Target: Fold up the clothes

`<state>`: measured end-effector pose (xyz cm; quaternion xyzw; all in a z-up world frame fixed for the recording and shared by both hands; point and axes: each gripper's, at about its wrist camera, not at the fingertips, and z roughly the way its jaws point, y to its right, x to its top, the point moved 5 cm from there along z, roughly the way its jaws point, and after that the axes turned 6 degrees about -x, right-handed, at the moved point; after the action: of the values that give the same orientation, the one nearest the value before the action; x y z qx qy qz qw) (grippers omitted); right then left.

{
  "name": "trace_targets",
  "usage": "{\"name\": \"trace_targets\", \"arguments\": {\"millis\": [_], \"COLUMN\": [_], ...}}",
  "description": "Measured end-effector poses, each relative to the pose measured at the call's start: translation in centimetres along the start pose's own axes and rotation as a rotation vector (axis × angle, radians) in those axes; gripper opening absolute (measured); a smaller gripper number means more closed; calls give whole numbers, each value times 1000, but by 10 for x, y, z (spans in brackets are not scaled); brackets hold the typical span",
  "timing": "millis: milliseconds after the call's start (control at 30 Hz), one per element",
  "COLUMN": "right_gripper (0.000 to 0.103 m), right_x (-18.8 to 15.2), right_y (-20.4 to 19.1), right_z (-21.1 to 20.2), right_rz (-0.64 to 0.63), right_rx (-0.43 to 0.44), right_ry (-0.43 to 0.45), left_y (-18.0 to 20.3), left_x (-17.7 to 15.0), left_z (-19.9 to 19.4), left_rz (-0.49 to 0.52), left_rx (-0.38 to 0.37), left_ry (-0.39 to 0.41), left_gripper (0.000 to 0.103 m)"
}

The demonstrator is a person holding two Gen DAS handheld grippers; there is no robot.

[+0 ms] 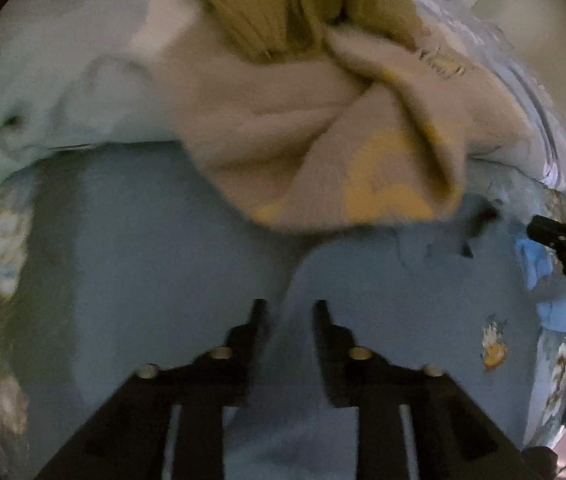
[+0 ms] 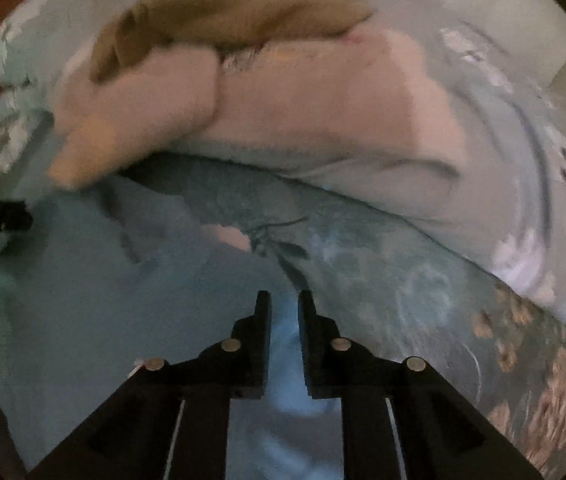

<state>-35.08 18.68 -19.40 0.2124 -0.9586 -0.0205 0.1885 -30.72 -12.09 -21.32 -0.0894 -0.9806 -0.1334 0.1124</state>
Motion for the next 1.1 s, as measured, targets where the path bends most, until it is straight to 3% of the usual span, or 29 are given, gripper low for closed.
{"name": "trace_targets", "arguments": {"millis": [100, 167, 300, 400, 567, 733, 867, 967, 1100], "right_gripper": [27, 28, 28, 28, 29, 29, 29, 29, 29], "right_x": [-36, -47, -80, -102, -131, -164, -181, -190, -217], "right_y": [-3, -7, -23, -37, -47, -47, -50, -44, -36], "right_z": [-38, -53, -88, -121, -174, -210, -215, -203, -168], "right_rz": [95, 136, 186, 184, 214, 272, 266, 339, 450], "right_rx": [45, 73, 119, 123, 122, 131, 113, 154, 203], "right_ry": [29, 13, -3, 24, 86, 124, 108, 63, -53], "left_y": [4, 12, 56, 67, 74, 77, 82, 85, 82], "left_x": [-35, -66, -79, -117, -168, -184, -178, -181, -198], "left_z": [-36, -54, -68, -102, -155, -181, -180, -173, -143], "left_rz": [-78, -131, -214, -252, -264, -246, -223, -225, -252], "left_rx": [-52, -92, -132, -147, -136, -157, -150, -174, -195], "left_ry": [59, 70, 69, 86, 146, 190, 169, 145, 66], "left_gripper": [46, 47, 48, 54, 57, 60, 60, 62, 62]}}
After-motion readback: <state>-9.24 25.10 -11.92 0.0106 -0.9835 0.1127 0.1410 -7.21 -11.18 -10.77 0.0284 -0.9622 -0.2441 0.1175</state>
